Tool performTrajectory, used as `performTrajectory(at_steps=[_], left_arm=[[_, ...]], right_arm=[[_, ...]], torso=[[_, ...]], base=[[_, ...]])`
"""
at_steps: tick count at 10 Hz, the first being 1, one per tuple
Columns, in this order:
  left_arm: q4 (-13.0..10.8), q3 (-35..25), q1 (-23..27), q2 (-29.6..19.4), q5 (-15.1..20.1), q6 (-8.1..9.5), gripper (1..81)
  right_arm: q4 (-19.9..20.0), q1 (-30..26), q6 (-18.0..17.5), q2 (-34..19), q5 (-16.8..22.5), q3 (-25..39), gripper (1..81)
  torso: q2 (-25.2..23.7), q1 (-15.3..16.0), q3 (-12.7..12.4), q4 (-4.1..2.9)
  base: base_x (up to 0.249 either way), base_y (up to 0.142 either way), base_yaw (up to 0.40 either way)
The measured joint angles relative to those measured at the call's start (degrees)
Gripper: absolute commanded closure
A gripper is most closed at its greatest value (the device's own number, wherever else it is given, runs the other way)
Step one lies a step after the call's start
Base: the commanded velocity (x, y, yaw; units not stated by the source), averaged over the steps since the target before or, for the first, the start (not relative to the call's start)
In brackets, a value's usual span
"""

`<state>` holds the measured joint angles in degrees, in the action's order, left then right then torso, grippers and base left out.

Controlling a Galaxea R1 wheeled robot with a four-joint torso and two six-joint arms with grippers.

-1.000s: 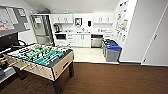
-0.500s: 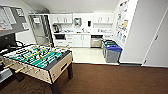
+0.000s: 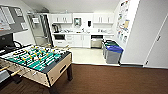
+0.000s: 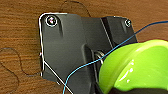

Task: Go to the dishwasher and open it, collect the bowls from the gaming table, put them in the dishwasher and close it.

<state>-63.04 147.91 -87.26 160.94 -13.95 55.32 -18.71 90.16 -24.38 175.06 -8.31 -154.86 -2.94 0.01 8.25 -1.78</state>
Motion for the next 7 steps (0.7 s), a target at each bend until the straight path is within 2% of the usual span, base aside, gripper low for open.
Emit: performTrajectory(at_steps=[7], left_arm=[[0.00,0.00,0.05,0.02,0.00,0.00,81.1]], right_arm=[[0.00,0.02,0.00,-0.02,0.00,0.00,81.1]], torso=[[0.00,0.00,0.00,0.00]], base=[[0.136,0.000,0.000]])
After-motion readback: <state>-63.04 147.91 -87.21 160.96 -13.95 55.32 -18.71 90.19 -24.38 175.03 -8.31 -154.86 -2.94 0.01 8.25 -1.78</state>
